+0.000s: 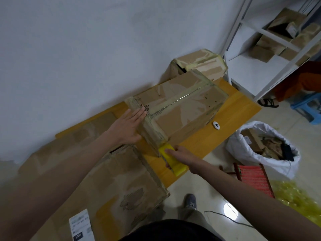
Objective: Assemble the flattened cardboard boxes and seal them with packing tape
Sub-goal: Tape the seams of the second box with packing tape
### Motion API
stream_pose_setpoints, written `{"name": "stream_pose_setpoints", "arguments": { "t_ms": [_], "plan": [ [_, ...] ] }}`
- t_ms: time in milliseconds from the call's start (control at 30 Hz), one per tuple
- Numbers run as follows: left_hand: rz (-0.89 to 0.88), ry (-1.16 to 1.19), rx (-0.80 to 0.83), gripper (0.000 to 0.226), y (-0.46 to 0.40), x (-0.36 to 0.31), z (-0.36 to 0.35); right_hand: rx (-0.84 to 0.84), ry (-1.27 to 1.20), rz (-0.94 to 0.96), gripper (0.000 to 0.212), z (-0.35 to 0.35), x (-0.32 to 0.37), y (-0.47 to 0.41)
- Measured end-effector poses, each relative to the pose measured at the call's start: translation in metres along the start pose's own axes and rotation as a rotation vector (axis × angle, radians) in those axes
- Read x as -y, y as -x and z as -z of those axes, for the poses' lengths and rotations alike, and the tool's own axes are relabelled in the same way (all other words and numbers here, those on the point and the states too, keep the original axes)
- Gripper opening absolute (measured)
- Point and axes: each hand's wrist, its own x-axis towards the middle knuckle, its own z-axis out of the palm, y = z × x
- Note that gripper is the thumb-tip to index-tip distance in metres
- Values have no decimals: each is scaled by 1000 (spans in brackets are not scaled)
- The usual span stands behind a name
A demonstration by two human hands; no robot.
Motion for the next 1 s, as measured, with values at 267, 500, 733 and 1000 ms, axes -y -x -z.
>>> {"name": "stream_pose_setpoints", "arguments": {
  "t_ms": [267, 500, 733, 1000],
  "plan": [
    [135, 172, -50, 94, 1, -71, -7, 40, -47, -3, 59, 2, -3, -24],
    [316, 264, -14, 86, -25, -72, 0, 97, -28, 83, 85, 7, 6, -40],
    [391, 189, 44, 76, -29, -77, 1, 227, 96, 93, 36, 46, 10, -55],
    [595, 231, 96, 69, -44, -100, 12, 27, 456, 43, 25, 178, -16, -103]
  ]
}}
